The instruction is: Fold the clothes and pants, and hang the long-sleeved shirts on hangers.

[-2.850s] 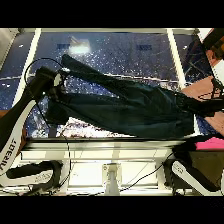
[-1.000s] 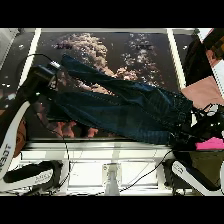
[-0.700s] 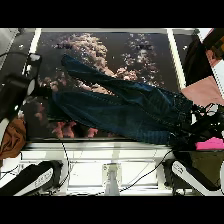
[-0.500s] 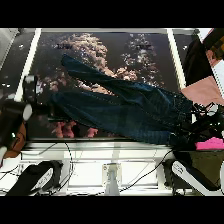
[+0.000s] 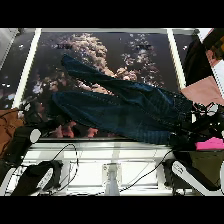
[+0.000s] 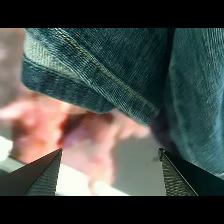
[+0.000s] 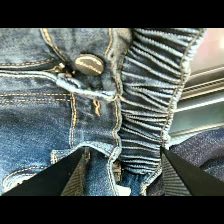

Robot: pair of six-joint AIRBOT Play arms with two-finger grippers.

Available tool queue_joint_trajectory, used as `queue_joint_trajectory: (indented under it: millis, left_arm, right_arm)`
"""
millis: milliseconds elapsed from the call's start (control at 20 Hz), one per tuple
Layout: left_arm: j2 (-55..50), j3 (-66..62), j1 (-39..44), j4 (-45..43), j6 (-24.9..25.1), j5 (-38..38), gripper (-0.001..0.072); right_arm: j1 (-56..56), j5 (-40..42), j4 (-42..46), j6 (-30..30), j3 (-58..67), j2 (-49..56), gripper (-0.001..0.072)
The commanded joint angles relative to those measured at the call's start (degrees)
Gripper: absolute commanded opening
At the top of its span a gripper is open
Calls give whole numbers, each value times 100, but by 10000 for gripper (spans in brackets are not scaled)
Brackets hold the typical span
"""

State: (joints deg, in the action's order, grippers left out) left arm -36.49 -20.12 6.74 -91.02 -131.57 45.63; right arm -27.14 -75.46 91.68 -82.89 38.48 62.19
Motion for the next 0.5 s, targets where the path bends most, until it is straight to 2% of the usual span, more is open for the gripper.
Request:
queue_joint_trajectory:
  millis: [0, 150, 350, 450]
  left_arm:
    - [-153, 133, -7, -267, -734, -575, 609]
    - [-507, 133, -7, -809, -1421, -894, 606]
    - [-1226, 133, -7, -1386, -2299, -1849, 604]
    - [-1775, 131, -7, -1399, -2627, -2308, 593]
  right_arm:
    - [-2, 7, -2, 2, -2, -4, 476]
    - [-2, 4, -2, 0, -2, -4, 440]
    - [-2, 7, -2, 0, -2, -4, 440]
    - [-2, 4, -2, 0, -2, -4, 440]
